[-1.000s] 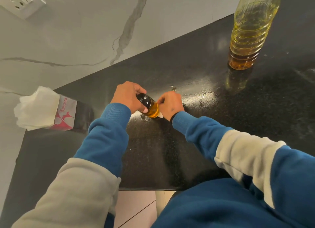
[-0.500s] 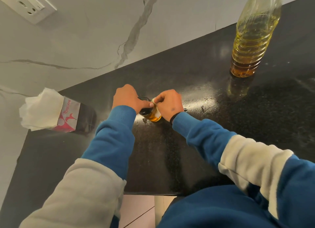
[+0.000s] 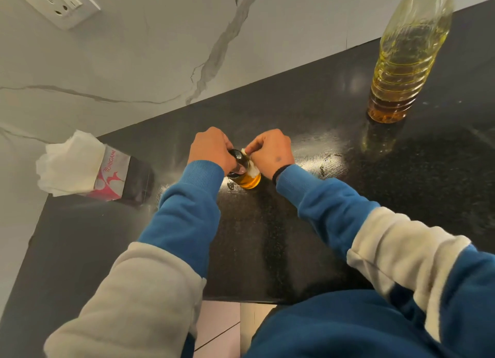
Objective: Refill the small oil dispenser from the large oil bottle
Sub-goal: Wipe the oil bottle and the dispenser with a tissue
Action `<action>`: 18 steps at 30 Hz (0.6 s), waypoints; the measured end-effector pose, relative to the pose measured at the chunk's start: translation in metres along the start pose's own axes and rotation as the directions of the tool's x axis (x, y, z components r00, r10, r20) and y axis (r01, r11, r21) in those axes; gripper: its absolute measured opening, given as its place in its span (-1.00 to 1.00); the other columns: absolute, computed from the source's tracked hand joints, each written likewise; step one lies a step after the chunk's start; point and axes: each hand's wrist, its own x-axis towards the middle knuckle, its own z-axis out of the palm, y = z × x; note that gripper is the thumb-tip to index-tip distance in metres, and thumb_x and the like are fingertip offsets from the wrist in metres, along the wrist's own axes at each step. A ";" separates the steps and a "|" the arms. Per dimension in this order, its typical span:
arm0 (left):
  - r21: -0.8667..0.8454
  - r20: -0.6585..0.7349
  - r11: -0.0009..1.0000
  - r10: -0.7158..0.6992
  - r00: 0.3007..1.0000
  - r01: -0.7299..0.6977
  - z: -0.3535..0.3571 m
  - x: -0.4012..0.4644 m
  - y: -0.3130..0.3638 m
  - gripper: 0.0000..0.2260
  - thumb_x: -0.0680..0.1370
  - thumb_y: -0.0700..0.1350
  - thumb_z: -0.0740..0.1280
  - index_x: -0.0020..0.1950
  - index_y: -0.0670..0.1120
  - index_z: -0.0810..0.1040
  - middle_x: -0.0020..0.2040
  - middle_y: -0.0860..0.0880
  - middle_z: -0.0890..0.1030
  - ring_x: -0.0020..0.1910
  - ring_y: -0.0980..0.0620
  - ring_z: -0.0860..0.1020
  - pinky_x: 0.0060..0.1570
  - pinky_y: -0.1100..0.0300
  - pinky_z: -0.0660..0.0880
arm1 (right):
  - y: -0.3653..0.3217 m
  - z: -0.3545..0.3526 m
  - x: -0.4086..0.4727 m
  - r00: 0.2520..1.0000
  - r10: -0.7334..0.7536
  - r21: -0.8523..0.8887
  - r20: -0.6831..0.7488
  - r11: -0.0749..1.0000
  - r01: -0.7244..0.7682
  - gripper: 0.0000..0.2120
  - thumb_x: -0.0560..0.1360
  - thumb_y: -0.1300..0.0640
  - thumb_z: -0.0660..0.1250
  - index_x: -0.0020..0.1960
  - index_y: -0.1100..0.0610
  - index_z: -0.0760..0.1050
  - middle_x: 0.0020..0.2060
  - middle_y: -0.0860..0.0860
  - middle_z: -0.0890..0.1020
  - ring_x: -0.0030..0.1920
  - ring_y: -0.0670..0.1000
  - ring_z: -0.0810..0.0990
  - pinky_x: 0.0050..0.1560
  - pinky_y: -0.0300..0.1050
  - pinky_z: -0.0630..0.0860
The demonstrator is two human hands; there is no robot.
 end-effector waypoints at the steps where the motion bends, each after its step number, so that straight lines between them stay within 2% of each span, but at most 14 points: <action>1: -0.017 0.006 1.000 0.000 1.000 0.000 -0.001 -0.001 0.000 -0.50 0.30 0.03 0.65 0.18 -0.07 0.67 0.07 -0.07 0.68 -0.07 -0.01 0.58 0.03 0.17 0.52 | 0.010 0.002 -0.002 1.000 0.026 -0.050 0.013 0.998 -0.025 -0.78 0.48 0.33 0.36 -0.25 0.12 0.69 -0.24 -0.02 0.68 0.01 0.00 0.63 0.18 -0.09 0.55; 3: -0.039 0.019 0.999 0.001 1.000 0.000 -0.002 -0.003 0.001 -0.47 0.30 0.00 0.65 0.22 -0.08 0.65 0.13 -0.08 0.67 0.06 -0.06 0.62 0.15 0.10 0.54 | 0.028 0.007 -0.006 0.995 0.087 -0.127 0.043 0.989 -0.081 -0.79 0.51 0.30 0.35 -0.24 0.15 0.69 -0.18 0.05 0.71 0.01 0.03 0.65 0.21 -0.03 0.56; 5: -0.038 0.018 0.999 0.015 1.000 -0.014 -0.003 -0.004 0.001 -0.46 0.30 -0.03 0.65 0.24 -0.07 0.64 0.18 -0.08 0.65 0.14 -0.08 0.61 0.20 0.08 0.52 | 0.033 0.009 -0.009 0.995 0.091 -0.123 0.040 0.989 -0.086 -0.81 0.51 0.30 0.36 -0.22 0.16 0.70 -0.16 0.07 0.72 -0.01 0.03 0.66 0.20 -0.07 0.56; 7: -0.027 0.011 0.999 0.037 0.999 -0.037 -0.004 -0.005 0.001 -0.46 0.28 -0.06 0.67 0.23 -0.05 0.64 0.17 -0.06 0.65 0.15 -0.07 0.61 0.18 0.12 0.50 | 0.022 0.004 -0.008 0.999 0.045 -0.071 0.004 0.996 -0.045 -0.82 0.48 0.31 0.37 -0.20 0.14 0.71 -0.18 0.05 0.72 -0.02 0.00 0.66 0.17 -0.18 0.53; 10: 0.025 0.018 0.996 0.090 0.996 -0.091 -0.002 -0.006 0.002 -0.46 0.26 -0.11 0.68 0.21 0.01 0.66 0.15 -0.03 0.67 0.14 -0.06 0.61 0.07 0.20 0.47 | -0.005 -0.007 -0.003 0.997 -0.045 0.056 -0.058 0.997 0.049 -0.81 0.42 0.36 0.39 -0.21 0.13 0.71 -0.24 -0.01 0.69 -0.11 -0.06 0.64 0.03 -0.21 0.57; 12: 0.048 0.017 0.992 0.115 0.993 -0.116 0.000 -0.007 0.003 -0.42 0.26 -0.13 0.68 0.25 0.03 0.63 0.18 -0.05 0.66 0.17 -0.08 0.61 0.12 0.17 0.49 | -0.012 -0.011 -0.002 0.994 -0.086 0.084 -0.067 0.992 0.091 -0.80 0.42 0.38 0.40 -0.20 0.13 0.70 -0.25 -0.02 0.68 -0.15 -0.09 0.63 -0.02 -0.24 0.57; 14: -0.014 0.011 0.994 0.113 0.994 -0.113 0.002 -0.009 0.001 -0.32 0.27 -0.13 0.67 0.36 -0.02 0.55 0.29 -0.07 0.60 0.26 -0.10 0.56 0.26 0.09 0.47 | -0.003 -0.008 -0.002 0.995 -0.084 0.038 -0.057 0.996 0.087 -0.80 0.42 0.39 0.39 -0.20 0.13 0.71 -0.23 -0.01 0.69 -0.12 -0.07 0.63 0.04 -0.21 0.57; 16: -0.080 -0.015 0.995 0.064 0.998 -0.065 0.005 -0.013 -0.002 -0.22 0.30 0.02 0.65 0.45 -0.09 0.45 0.37 -0.11 0.53 0.32 -0.14 0.52 0.31 0.03 0.44 | 0.017 -0.003 -0.005 0.999 -0.033 -0.049 -0.013 0.998 0.033 -0.80 0.43 0.38 0.37 -0.21 0.15 0.70 -0.25 0.00 0.68 -0.16 -0.04 0.62 0.08 -0.14 0.59; 18: -0.053 -0.081 0.998 0.017 0.997 -0.022 0.009 -0.016 -0.003 -0.25 0.33 0.23 0.57 0.40 -0.11 0.49 0.31 -0.12 0.56 0.25 -0.16 0.56 0.21 0.00 0.50 | 0.035 0.002 -0.010 0.998 0.033 -0.097 0.046 0.995 -0.028 -0.81 0.46 0.36 0.36 -0.23 0.15 0.68 -0.27 0.01 0.65 -0.25 -0.02 0.60 0.03 -0.02 0.64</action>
